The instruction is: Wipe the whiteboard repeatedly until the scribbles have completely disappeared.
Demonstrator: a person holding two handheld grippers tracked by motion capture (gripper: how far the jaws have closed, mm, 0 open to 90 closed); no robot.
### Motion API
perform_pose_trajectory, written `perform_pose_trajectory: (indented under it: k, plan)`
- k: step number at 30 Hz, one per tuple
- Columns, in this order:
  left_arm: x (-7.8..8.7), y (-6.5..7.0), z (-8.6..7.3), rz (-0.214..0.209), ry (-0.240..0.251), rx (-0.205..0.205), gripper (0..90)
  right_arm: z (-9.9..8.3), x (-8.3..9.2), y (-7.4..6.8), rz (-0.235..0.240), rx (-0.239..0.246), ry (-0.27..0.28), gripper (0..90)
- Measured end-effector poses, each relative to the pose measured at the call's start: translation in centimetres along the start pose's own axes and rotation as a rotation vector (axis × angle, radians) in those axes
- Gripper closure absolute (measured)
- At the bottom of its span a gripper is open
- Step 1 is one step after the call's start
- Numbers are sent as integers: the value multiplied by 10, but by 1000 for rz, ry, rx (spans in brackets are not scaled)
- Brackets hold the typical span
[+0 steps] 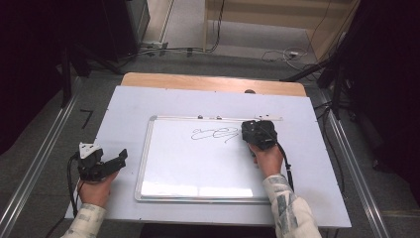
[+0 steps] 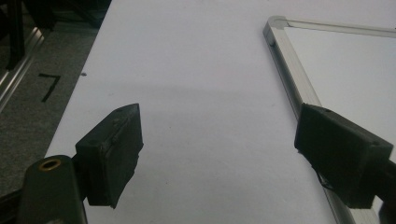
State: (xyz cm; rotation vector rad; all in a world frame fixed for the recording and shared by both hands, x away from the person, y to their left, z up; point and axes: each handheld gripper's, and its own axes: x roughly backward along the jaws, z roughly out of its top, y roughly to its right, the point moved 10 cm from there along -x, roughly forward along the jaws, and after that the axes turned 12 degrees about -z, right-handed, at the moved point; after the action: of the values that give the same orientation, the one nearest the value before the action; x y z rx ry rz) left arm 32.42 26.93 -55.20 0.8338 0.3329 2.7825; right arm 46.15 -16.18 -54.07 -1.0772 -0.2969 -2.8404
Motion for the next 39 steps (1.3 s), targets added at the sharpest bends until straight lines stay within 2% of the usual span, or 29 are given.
perform_pose_trajectory:
  k: [14,39]
  plan:
    - [0,0,0,0,1,1,158,-4,-16,-6,-8,19,-32,390]
    - [-1,0,0,-3,-2,-2,158,-4,-16,-5,7,0,-33,380]
